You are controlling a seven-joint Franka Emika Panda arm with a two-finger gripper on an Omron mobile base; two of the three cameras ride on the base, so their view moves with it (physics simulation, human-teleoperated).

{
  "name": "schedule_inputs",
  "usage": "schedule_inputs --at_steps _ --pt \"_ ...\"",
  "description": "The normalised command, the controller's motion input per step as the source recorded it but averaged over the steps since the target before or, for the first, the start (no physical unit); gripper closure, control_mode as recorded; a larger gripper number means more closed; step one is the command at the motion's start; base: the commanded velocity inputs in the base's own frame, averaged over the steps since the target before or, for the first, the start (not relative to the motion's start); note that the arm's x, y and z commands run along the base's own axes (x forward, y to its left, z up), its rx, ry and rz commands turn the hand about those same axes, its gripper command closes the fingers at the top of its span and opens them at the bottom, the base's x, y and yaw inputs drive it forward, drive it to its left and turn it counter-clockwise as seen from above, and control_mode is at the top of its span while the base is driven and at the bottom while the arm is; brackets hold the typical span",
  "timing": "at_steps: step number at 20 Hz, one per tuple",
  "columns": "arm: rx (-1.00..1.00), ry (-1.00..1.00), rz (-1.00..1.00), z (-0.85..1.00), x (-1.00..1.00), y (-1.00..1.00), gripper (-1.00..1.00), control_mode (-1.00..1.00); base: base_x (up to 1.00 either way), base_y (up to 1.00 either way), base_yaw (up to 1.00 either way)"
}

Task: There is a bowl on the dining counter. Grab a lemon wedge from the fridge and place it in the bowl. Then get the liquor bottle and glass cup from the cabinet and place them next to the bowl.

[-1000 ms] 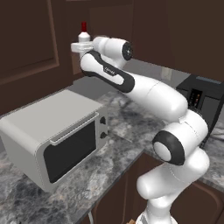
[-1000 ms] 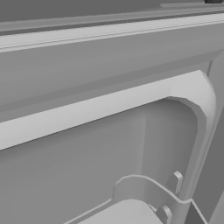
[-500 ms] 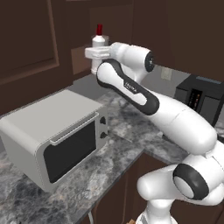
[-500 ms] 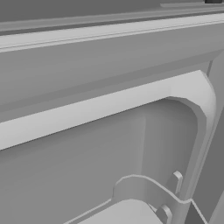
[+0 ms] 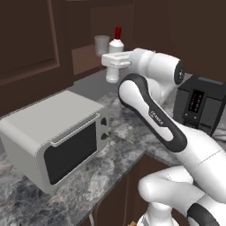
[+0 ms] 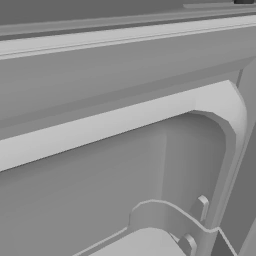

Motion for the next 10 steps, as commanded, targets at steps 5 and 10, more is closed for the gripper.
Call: schedule_inputs --at_steps 5,10 --pt "0.00 0.13 -0.11 0.23 -0.93 0.00 1.00 -1.00 0.00 0.00 0.00" --pt "0.00 0.16 -0.15 0.22 -0.89 0.00 1.00 -1.00 0.00 0.00 0.00"
